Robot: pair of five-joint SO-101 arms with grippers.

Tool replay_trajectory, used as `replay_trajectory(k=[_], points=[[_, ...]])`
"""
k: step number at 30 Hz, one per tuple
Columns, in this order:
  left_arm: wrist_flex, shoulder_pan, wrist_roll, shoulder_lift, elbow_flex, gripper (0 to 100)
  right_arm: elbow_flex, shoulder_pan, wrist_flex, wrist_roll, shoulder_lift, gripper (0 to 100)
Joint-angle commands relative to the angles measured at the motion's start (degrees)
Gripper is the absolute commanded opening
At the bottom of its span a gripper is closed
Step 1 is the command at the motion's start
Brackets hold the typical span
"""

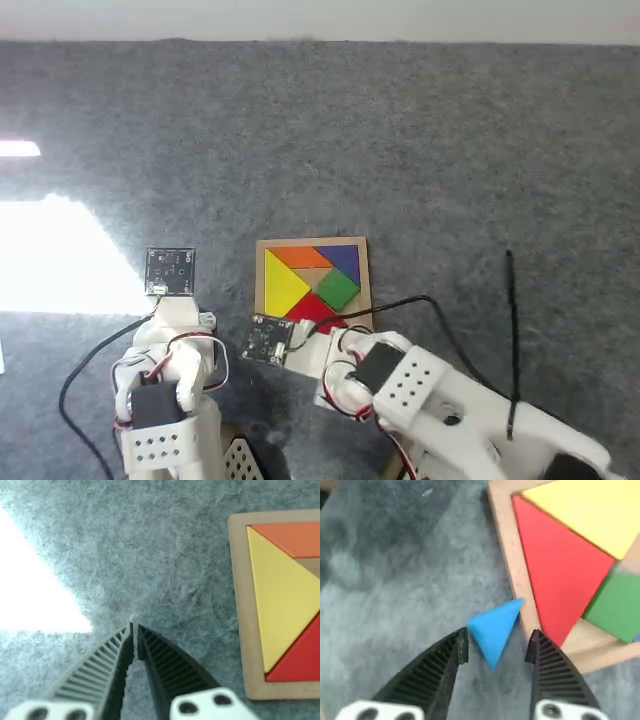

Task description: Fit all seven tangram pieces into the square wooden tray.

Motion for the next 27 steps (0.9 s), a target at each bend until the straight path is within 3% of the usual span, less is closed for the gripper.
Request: replay_trajectory(k=[1,7,13,18,27], points=[[0.18,-0.53,0.09,-1.05,-0.75,1,-1.32,-0.84,-3.47,-1.05,4.0,18.4],[0.18,-0.53,0.09,-1.05,-0.75,1,-5.01,-0.84,1.1,-0.88,9.45,16.9],[0.18,-0.53,0.09,-1.05,-0.75,1,-5.36,-1.1,4.18,-0.79,9.89,0.3],[0.18,-0.53,0.09,-1.05,-0.75,1,-5.27,-3.21,5.93,3.52,9.54,2.7],[0.18,-0.53,0.09,-1.05,-0.75,1,-5.1,-3.3,6.9,3.87,9.98,3.2]])
